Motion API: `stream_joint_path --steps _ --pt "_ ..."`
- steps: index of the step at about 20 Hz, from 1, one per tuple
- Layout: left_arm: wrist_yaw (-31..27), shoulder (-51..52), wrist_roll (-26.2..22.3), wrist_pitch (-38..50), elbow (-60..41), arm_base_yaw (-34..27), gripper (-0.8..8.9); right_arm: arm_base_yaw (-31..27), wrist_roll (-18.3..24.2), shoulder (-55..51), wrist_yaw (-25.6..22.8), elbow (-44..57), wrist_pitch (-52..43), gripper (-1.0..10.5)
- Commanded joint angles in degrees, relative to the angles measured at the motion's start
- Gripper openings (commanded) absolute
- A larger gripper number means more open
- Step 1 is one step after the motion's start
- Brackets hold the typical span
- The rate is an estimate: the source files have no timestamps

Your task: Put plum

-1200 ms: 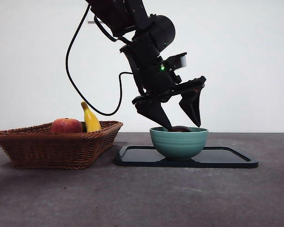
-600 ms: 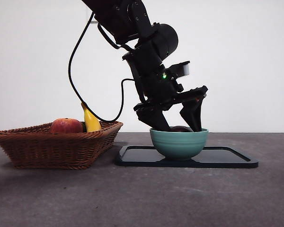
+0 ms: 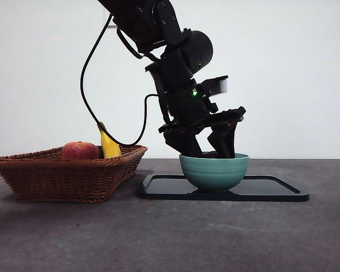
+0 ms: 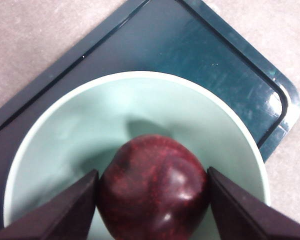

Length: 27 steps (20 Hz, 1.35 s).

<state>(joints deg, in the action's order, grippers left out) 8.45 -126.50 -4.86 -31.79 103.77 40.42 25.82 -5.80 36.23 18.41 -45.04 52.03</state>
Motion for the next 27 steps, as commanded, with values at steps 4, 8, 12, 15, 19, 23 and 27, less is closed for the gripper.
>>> stream_joint_path --steps 4,8,12,15,19,23,27 --pt "-0.2 -2.0 -0.5 0.0 1.6 0.6 2.07 0.3 0.8 0.2 0.2 -0.1 -0.4 2.2" --pt "-0.1 -0.5 -0.4 -0.1 1.7 0.5 2.08 0.3 1.0 0.2 -0.4 -0.1 -0.3 2.2" --pt "-0.1 4.4 -0.5 -0.1 1.7 0.2 2.08 0.3 1.1 0.2 -0.4 -0.1 -0.3 2.2" --pt "-0.1 10.2 -0.4 -0.3 1.7 -0.3 2.08 0.3 1.2 0.2 -0.4 -0.1 -0.4 2.2" --pt "-0.1 19.7 -0.2 -2.7 1.7 -1.1 2.09 0.3 1.2 0.2 -0.4 -0.1 -0.4 2.2" --pt "-0.1 29.6 -0.2 -9.8 1.7 -2.8 2.09 0.3 1.2 0.2 -0.4 -0.1 -0.5 2.2" --pt "-0.1 38.1 1.5 -17.9 1.7 -5.9 2.16 0.3 1.4 0.2 -0.4 -0.1 -0.6 2.2"
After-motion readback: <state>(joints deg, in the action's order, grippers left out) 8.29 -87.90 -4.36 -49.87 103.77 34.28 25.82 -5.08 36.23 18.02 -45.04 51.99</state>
